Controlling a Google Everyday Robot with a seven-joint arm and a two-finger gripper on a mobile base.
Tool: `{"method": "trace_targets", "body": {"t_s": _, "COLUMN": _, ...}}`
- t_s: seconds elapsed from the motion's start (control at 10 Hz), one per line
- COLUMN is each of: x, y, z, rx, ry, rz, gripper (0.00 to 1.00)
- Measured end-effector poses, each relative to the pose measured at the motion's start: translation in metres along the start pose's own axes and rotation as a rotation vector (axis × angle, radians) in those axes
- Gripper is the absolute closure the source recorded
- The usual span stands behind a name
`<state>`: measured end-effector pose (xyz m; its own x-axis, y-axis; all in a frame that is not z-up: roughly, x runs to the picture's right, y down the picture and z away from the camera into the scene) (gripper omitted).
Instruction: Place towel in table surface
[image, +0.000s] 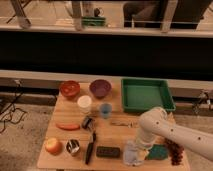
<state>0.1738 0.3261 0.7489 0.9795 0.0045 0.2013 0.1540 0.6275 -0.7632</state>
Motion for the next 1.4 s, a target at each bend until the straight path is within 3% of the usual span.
{"method": "trace_targets", "body": {"t_s": 0.3, "x": 0.000, "y": 0.000, "z": 0.001, "rx": -0.002, "ry": -0.005, "rz": -0.001, "gripper": 0.67}}
{"method": "trace_targets", "body": {"t_s": 0.6, "x": -0.004, "y": 0.002, "z": 0.000, "rx": -0.003, "ry": -0.012, "rz": -0.009, "gripper": 0.92}}
{"method": "trace_targets", "body": {"t_s": 0.7, "x": -0.008, "y": 0.003, "z": -0.003, "rx": -0.001, "ry": -0.009, "rz": -0.022, "gripper": 0.95}}
{"method": "trace_targets", "body": {"t_s": 1.2, "x": -0.021, "y": 0.003, "z": -0.022, "rx": 0.032, "ry": -0.004, "rz": -0.065, "gripper": 0.95}}
{"method": "trace_targets", "body": {"t_s": 1.4, "x": -0.019, "y": -0.001, "z": -0.038, "rx": 0.067, "ry": -0.008, "rz": -0.066, "gripper": 0.95}}
